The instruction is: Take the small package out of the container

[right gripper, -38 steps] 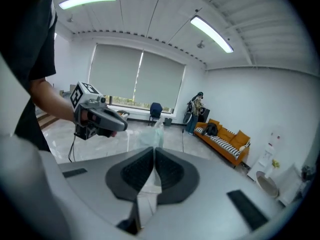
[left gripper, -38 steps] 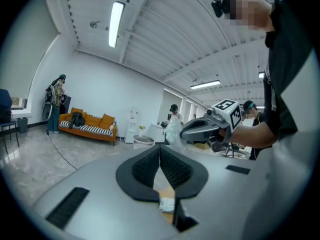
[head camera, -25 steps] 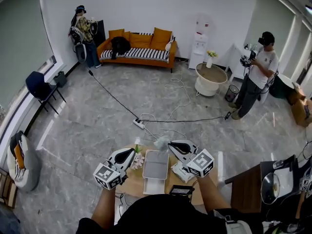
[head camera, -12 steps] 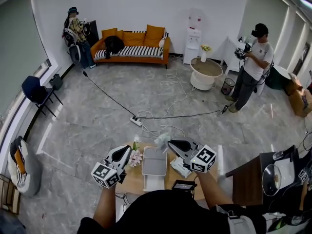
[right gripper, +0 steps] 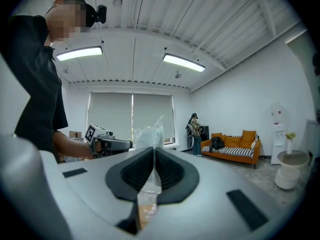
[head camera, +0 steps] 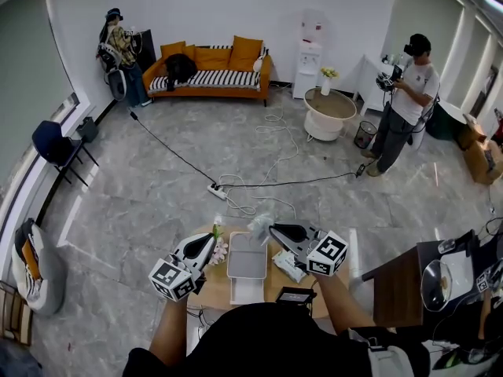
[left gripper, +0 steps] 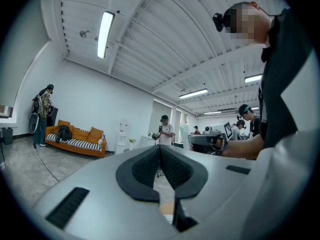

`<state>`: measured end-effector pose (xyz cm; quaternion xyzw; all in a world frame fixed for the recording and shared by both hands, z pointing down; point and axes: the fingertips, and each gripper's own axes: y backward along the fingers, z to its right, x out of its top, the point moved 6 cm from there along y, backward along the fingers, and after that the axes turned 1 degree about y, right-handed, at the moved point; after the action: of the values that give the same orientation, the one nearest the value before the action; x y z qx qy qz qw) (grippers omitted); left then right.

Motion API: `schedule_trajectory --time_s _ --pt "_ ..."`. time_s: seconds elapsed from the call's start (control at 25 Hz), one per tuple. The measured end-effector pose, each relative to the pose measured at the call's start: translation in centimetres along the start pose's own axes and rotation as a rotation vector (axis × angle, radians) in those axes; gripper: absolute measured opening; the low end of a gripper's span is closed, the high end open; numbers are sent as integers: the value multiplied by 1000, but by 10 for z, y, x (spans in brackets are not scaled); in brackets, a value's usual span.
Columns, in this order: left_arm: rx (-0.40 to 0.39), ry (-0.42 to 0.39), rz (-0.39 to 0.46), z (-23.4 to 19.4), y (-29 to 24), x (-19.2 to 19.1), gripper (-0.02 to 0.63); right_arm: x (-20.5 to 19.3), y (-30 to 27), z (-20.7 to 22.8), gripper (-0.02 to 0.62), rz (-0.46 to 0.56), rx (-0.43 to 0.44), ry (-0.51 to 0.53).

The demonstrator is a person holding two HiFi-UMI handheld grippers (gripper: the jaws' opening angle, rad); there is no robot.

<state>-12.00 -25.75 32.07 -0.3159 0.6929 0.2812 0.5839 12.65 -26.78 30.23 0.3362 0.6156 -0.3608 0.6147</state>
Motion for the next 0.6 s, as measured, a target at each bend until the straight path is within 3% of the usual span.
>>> schedule_trajectory --time_s 0.24,0.6 --pt "-56 20 -13 11 -4 -5 16 -4 7 0 23 11 -6 -21" --pt "-78 26 -7 23 -12 -9 17 -10 15 3 23 18 -16 -35"
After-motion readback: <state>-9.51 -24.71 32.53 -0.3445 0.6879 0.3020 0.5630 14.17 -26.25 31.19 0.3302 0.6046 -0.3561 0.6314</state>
